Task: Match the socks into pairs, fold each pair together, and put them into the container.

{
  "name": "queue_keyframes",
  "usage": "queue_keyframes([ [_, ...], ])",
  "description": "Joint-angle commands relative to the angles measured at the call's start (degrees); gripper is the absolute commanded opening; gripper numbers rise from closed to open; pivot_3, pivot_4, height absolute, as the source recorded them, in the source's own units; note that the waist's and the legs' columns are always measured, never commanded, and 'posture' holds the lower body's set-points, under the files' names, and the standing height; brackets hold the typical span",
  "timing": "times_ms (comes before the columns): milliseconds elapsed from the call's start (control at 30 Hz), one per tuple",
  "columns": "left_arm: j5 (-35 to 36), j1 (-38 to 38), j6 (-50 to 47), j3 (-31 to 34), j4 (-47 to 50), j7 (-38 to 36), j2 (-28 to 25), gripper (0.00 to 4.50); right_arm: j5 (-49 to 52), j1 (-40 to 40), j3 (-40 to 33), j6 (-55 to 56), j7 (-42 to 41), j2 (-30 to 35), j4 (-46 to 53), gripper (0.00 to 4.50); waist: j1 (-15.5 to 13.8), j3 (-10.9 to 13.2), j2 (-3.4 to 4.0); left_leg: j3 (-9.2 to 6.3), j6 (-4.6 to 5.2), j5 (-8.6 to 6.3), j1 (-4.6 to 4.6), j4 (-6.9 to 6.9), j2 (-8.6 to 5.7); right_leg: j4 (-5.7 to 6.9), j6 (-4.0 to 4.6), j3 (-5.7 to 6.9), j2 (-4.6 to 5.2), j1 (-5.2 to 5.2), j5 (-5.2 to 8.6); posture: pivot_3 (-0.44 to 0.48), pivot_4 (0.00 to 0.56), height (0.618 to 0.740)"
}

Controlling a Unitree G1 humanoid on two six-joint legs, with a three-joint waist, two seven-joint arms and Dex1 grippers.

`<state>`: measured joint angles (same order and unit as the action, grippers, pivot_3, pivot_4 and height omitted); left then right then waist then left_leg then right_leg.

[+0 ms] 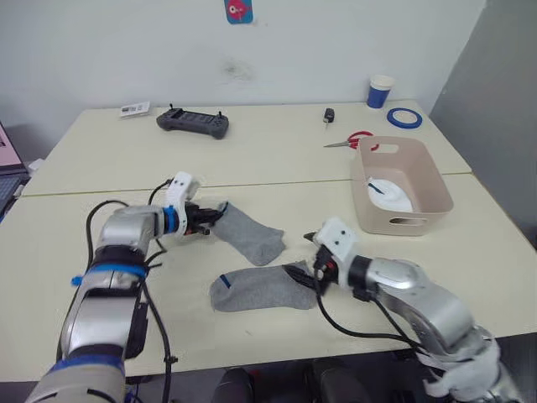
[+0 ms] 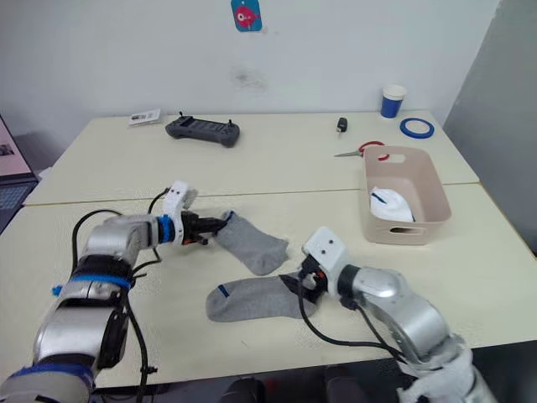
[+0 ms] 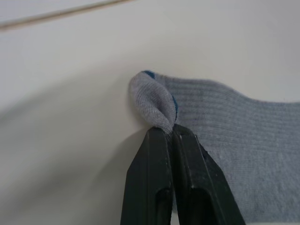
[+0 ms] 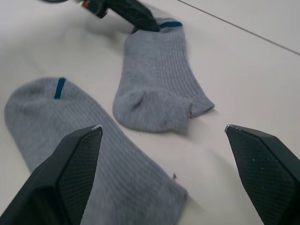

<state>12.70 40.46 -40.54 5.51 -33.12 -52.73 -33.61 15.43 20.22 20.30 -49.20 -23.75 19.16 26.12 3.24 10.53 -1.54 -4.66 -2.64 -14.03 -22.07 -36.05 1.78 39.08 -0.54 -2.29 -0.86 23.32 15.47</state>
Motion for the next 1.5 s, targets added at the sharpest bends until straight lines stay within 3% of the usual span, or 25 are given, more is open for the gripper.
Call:
queue_keyframes([
  [33, 3.7, -4.8, -7.5, 3.7, 12.5, 4.4, 0.1, 0.02, -1.5, 3.6, -0.4, 1.5, 2.2, -4.4, -6.3, 4.50, -0.1, 0.0, 0.00, 0.01, 0.00, 0.00, 0.00, 0.00, -0.01, 0.00, 0.00, -0.01, 0.01, 0.00, 0.00, 0.000, 0.150, 0.740],
  [167, 6.0, -9.0, -11.0, 5.8, 19.5, 8.8, 1.6, 0.02, -3.0, 6.8, -1.4, 3.5, 3.4, -8.5, -14.9, 4.50, -0.7, 0.0, 0.00, 0.01, 0.00, 0.00, 0.01, 0.00, -0.06, -0.02, 0.01, -0.01, 0.06, -0.03, -0.01, 0.000, 0.150, 0.740],
  [267, 7.1, -10.1, -11.7, 6.5, 21.4, 10.8, 2.2, 0.00, -3.0, 7.3, -2.3, 3.6, 3.1, -10.0, -17.8, 3.91, -1.1, 0.0, 0.00, 0.03, 0.00, 0.00, 0.01, 0.00, -0.08, -0.04, 0.02, 0.01, 0.07, -0.03, -0.01, 0.000, 0.150, 0.740],
  [633, 10.9, -13.3, -12.8, 9.0, 26.2, 15.7, 3.8, 0.00, -4.4, 8.3, -2.0, 6.5, 2.2, -12.4, -20.6, 0.03, -1.2, 0.0, 0.00, 0.04, 0.00, 0.00, 0.04, 0.01, -0.06, -0.02, 0.03, 0.00, 0.06, -0.02, -0.02, 0.000, 0.150, 0.740],
  [867, 18.2, -13.4, -18.6, 15.5, 36.5, 20.3, 4.5, 0.00, -4.2, 9.8, -3.6, 7.9, -0.4, -10.6, -15.1, 0.03, -1.2, 0.0, 0.00, 0.02, -0.01, 0.00, 0.00, 0.01, -0.05, -0.04, 0.02, -0.02, 0.07, -0.02, -0.02, 0.000, 0.150, 0.740],
  [1033, 28.5, -12.1, -36.0, 24.1, 48.5, 28.6, 9.3, 0.00, 7.4, 7.8, -11.4, -2.0, -5.6, -6.6, -0.7, 0.03, -1.4, 0.0, 0.00, -0.03, -0.01, 0.00, -0.06, -0.01, -0.09, -0.07, -0.01, 0.00, 0.13, -0.04, -0.02, 0.000, 0.150, 0.740],
  [1133, 32.7, -13.1, -48.3, 30.9, 56.5, 33.0, 14.9, 0.00, 13.2, 5.1, -14.6, -8.0, -7.9, -2.1, 7.2, 0.03, -1.3, 0.0, 0.00, -0.06, -0.01, 0.00, -0.04, -0.02, -0.09, -0.07, -0.02, 0.01, 0.13, -0.07, -0.02, 0.000, 0.150, 0.740],
  [1300, 42.3, -27.3, -52.0, 32.8, 68.6, 38.5, 20.7, 0.00, 17.8, -3.4, -15.4, -12.0, -9.8, 6.1, 15.1, 0.03, -0.8, 0.0, 0.00, 0.04, -0.01, -0.01, 0.09, 0.04, -0.06, -0.09, -0.03, -0.11, 0.13, -0.11, -0.01, 0.000, 0.150, 0.740],
  [1500, 41.2, -40.3, -49.5, 30.0, 77.5, 41.7, 26.3, 0.00, 11.1, -8.6, -7.8, -4.3, -10.7, 13.9, 15.3, 0.03, -0.9, 0.0, -0.01, 0.04, -0.05, -0.01, 0.18, 0.04, -0.08, -0.08, 0.00, -0.15, 0.04, -0.16, -0.02, 0.000, 0.150, 0.740],
])
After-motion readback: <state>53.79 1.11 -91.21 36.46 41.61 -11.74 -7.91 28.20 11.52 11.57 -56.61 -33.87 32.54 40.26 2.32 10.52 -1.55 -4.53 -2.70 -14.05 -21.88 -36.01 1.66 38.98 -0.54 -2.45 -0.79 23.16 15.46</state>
